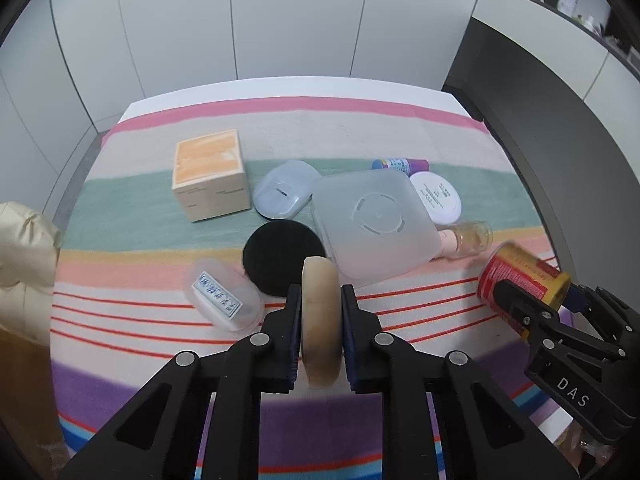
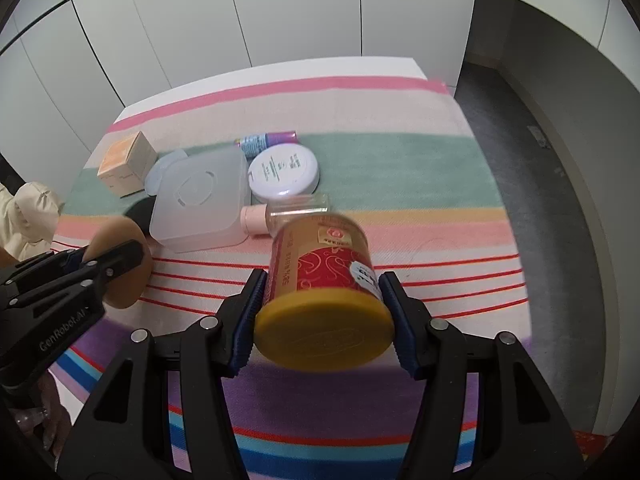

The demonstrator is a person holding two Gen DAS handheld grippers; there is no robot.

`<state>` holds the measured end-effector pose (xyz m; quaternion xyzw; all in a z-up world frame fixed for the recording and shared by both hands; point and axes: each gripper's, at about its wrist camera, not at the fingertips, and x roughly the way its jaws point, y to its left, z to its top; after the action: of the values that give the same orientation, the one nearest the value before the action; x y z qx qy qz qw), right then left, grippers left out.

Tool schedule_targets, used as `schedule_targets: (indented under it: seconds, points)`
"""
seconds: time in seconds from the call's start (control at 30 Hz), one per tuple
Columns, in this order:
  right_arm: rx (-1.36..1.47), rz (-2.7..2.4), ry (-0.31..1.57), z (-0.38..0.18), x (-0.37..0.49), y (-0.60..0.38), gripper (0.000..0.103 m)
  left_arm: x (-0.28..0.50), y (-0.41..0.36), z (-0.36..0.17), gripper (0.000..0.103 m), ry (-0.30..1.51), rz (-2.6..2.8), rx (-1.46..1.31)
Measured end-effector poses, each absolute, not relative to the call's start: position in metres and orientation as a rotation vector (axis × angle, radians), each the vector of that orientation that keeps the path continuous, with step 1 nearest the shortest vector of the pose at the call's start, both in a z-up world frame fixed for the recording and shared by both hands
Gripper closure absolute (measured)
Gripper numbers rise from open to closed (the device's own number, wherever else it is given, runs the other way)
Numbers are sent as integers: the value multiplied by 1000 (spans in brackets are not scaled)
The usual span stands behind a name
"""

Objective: Organize objects
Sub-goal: 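Carry the puff and the tin with both tools over the cardboard box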

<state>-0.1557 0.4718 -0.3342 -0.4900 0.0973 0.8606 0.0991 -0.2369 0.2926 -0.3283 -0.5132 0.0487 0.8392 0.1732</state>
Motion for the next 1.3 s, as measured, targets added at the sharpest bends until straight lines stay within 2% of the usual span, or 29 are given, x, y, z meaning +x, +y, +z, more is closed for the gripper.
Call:
schedule_targets:
  seconds: [0.2, 0.53, 0.83, 1.03, 1.17, 1.3]
  points:
    - [-1451, 2528, 255, -310, -157, 472, 44, -234, 281, -303, 85, 102, 2399, -1490]
    - [-1405, 2553, 237, -253, -156, 466, 44, -238, 250, -228, 85, 112, 2521, -1449]
    - [-1348, 2643, 202, -178, -156, 449, 44, -239, 231, -150, 85, 111, 2629, -1445]
    - [-1299, 2692, 199, -118, -153, 438, 44, -233, 214, -115, 85, 69, 2639, -1486]
    - [-1299, 2707, 247, -90, -148, 437, 44, -225, 209, -97, 85, 89, 2654, -1499]
    - [-1262, 2714, 210, -68, -139, 433, 44, -215, 205, -81, 85, 81, 2653, -1485]
